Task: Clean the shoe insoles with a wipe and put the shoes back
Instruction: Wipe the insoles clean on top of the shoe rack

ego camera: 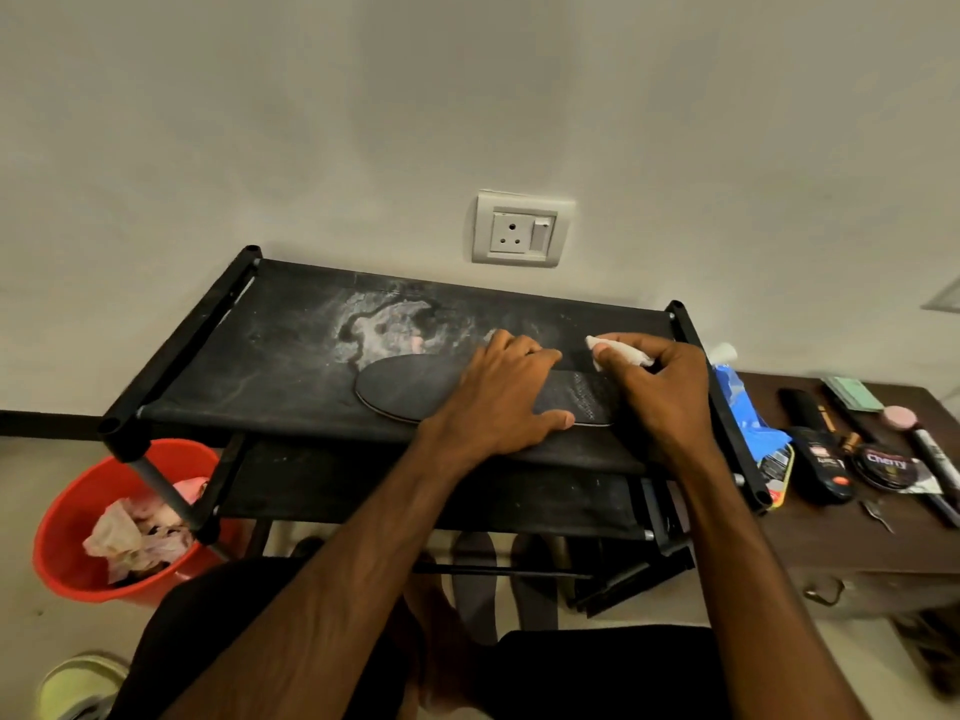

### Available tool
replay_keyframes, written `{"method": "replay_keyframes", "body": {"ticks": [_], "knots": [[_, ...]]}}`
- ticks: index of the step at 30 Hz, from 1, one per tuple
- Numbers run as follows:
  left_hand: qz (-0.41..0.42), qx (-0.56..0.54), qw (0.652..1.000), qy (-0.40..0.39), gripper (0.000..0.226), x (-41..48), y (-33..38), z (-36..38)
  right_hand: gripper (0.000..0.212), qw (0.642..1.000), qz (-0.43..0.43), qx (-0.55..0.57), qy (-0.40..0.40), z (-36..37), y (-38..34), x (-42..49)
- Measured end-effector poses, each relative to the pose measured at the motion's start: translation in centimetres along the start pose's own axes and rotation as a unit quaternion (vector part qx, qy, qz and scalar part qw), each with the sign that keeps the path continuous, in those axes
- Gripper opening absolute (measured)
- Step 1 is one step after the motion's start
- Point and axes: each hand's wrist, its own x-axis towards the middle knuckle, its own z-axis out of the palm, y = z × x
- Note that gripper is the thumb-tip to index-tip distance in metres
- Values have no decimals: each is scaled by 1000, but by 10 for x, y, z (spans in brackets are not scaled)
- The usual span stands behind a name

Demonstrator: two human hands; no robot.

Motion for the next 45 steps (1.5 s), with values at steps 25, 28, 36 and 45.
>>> {"method": "replay_keyframes", "body": {"ticks": [25,28,36,45], "knots": [[-63,-56,993,-79,72,-12,-32,-22,7,965,-45,-208,-150,-10,-13,-1],[-68,-60,993,-76,71,-12,-31,-22,8,961,-33,-229,-152,-3,-18,0],[-75,-34,994,-66,70,-14,-30,-22,11,936,-16,-285,-207,-10,-28,-5],[-75,-47,993,-74,71,-13,-29,-25,13,936,-24,-299,-183,-9,-31,1]]}}
